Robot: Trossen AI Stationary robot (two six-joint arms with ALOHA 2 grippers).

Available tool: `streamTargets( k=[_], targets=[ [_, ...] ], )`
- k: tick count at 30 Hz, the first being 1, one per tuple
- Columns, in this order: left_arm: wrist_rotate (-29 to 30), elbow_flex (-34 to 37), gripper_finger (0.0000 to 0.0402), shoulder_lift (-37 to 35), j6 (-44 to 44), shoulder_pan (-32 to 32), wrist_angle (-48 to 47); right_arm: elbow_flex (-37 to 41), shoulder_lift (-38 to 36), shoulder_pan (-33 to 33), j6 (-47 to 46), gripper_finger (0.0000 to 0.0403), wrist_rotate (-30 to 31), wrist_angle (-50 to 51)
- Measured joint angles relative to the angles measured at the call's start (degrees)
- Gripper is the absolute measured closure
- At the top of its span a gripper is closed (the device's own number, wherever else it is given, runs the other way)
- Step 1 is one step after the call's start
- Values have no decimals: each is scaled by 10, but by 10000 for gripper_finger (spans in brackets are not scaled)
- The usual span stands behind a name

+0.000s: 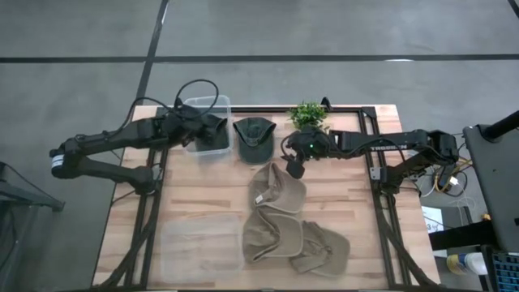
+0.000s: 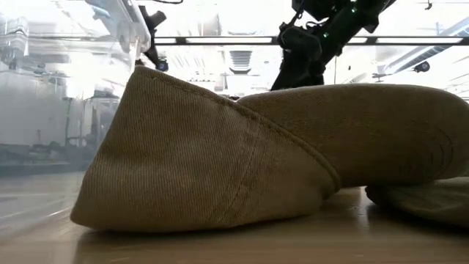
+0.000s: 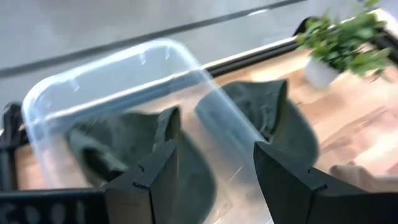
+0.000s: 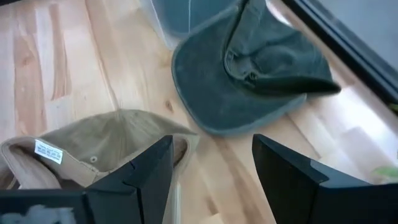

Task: Pick & Place hat
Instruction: Put the black cap into the top transparent bin

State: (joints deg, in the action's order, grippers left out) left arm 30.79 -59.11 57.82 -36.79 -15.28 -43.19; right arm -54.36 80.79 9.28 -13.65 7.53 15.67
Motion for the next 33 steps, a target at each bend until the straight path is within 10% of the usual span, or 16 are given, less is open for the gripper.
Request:
streamTargets(
  k=[16, 33],
  targets=[
    [-3, 2, 202, -1, 125, 53, 173, 56, 12, 33, -125, 193, 2, -103],
    [-3, 2, 202, -2, 144, 57, 214, 0, 205, 90, -149, 193, 1, -159]
  ],
)
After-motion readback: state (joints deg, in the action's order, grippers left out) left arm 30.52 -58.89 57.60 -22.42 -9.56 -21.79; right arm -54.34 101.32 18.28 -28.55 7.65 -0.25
